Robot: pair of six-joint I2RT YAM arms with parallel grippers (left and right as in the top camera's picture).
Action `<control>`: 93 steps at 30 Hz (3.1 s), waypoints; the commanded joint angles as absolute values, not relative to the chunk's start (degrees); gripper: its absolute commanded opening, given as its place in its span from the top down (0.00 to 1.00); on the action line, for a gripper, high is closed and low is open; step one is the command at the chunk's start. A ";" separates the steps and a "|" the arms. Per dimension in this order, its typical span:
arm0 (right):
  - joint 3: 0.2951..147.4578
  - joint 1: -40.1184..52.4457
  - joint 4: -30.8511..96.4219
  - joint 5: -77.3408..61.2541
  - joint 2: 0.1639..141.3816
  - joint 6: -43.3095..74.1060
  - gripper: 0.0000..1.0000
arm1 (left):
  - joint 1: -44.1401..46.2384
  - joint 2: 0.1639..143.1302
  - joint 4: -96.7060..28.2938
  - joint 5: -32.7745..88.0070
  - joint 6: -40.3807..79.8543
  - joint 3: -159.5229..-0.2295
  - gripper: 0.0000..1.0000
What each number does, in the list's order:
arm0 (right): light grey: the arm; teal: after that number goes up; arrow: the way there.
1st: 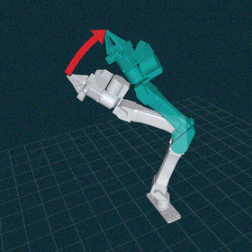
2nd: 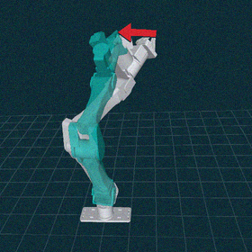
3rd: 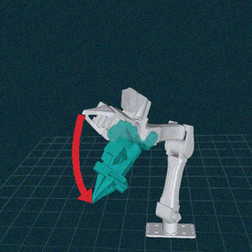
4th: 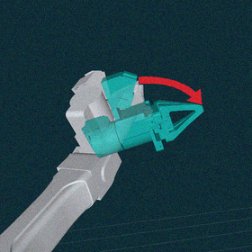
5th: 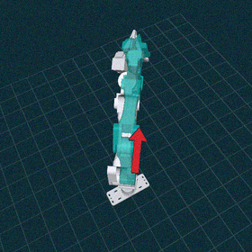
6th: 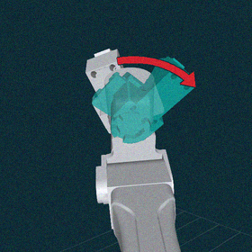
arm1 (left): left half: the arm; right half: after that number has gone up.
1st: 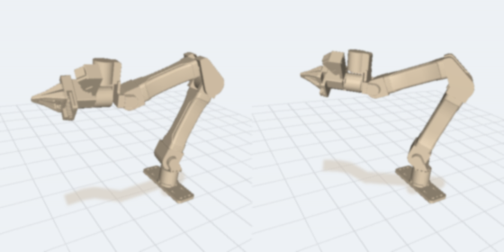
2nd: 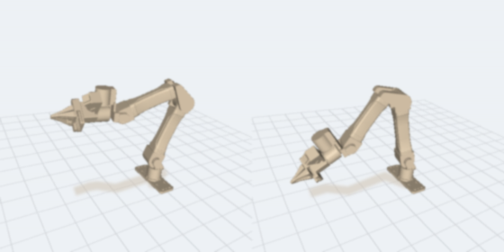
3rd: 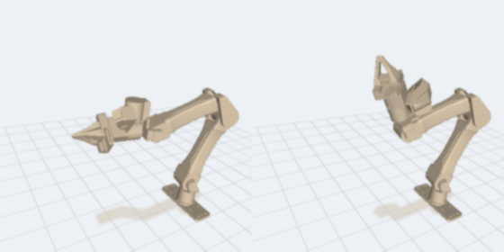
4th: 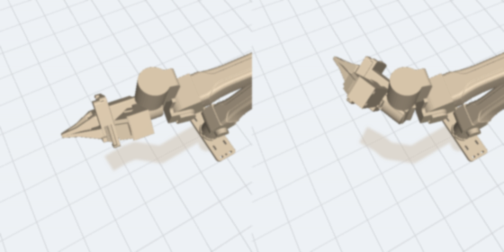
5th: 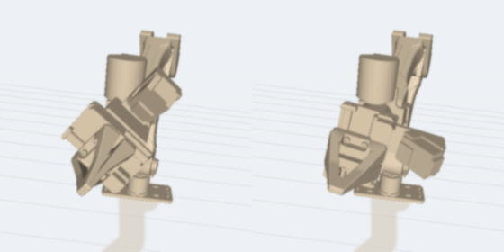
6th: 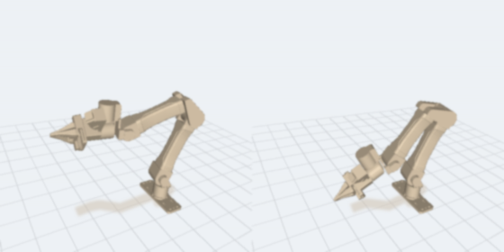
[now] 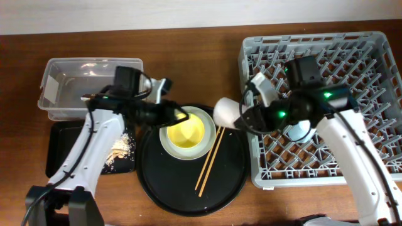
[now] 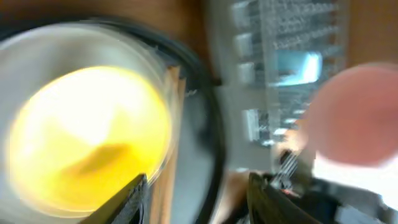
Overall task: Sort waste into correct bins and load items into the dishwasher rack
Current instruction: 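Grasp the pink cup with the right gripper and release the left gripper, then lower the pink cup into the dish rack with the right gripper and release, then grasp the yellow bowl rim on the white plate with the right gripper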
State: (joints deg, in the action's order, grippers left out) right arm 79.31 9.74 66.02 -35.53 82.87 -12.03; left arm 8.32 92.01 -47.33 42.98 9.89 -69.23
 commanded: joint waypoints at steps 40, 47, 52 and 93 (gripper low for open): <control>109.03 -5.50 81.84 -16.56 99.55 0.62 0.01 | 3.57 76.58 -59.59 14.41 4.71 -69.47 0.50; 107.50 15.75 82.26 -16.43 99.57 0.97 0.04 | 3.57 76.58 -63.83 -0.01 16.80 -69.47 0.43; 105.16 26.65 78.30 -15.86 105.21 5.56 0.06 | 3.57 76.58 -63.96 0.01 17.12 -69.47 0.36; 113.73 28.64 74.98 -4.32 121.54 14.96 0.96 | 3.57 76.58 -63.96 0.16 17.12 -69.47 0.35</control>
